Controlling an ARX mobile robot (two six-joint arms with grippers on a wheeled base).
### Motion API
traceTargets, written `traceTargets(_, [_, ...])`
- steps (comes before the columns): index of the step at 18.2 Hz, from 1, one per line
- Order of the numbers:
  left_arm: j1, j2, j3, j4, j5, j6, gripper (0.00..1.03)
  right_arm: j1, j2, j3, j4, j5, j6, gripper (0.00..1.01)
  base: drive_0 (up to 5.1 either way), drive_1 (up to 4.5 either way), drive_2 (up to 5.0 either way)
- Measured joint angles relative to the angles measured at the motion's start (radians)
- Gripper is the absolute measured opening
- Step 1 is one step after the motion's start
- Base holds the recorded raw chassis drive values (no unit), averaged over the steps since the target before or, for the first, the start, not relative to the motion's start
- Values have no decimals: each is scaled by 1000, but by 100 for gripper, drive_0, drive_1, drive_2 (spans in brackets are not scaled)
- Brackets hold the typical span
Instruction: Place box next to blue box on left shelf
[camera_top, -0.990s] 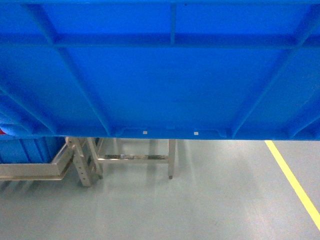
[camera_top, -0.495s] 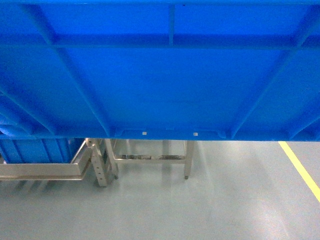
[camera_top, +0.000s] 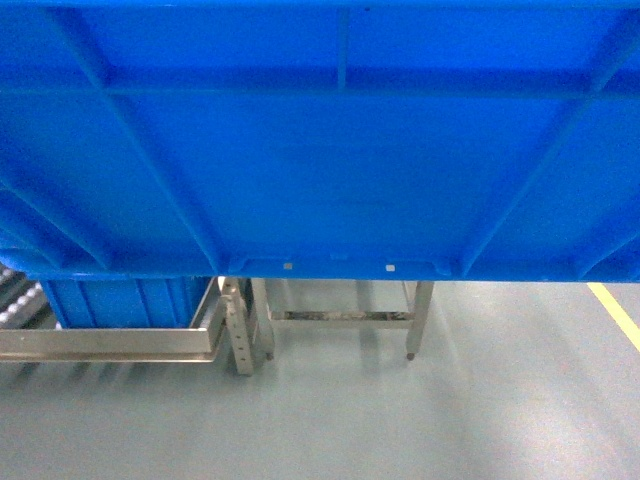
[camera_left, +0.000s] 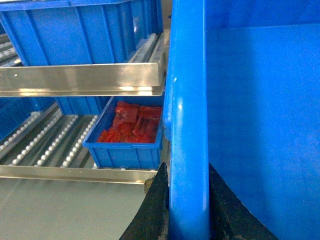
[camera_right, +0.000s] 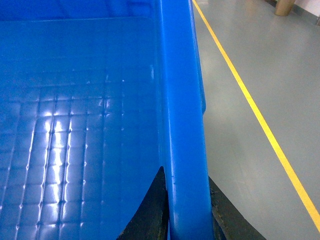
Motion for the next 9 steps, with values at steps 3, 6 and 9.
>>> traceTargets(3, [0, 0, 0, 0, 0, 0, 12, 0, -1, 0, 0, 0, 0, 10, -512, 233, 233])
traceTargets(6, [0, -1, 0, -3, 1, 0, 12, 0, 0, 0, 0, 0, 0, 10, -514, 231, 231])
traceTargets(9, [0, -1, 0, -1, 0, 0, 12, 0, -1, 0, -2, 0, 0, 10, -512, 233, 233])
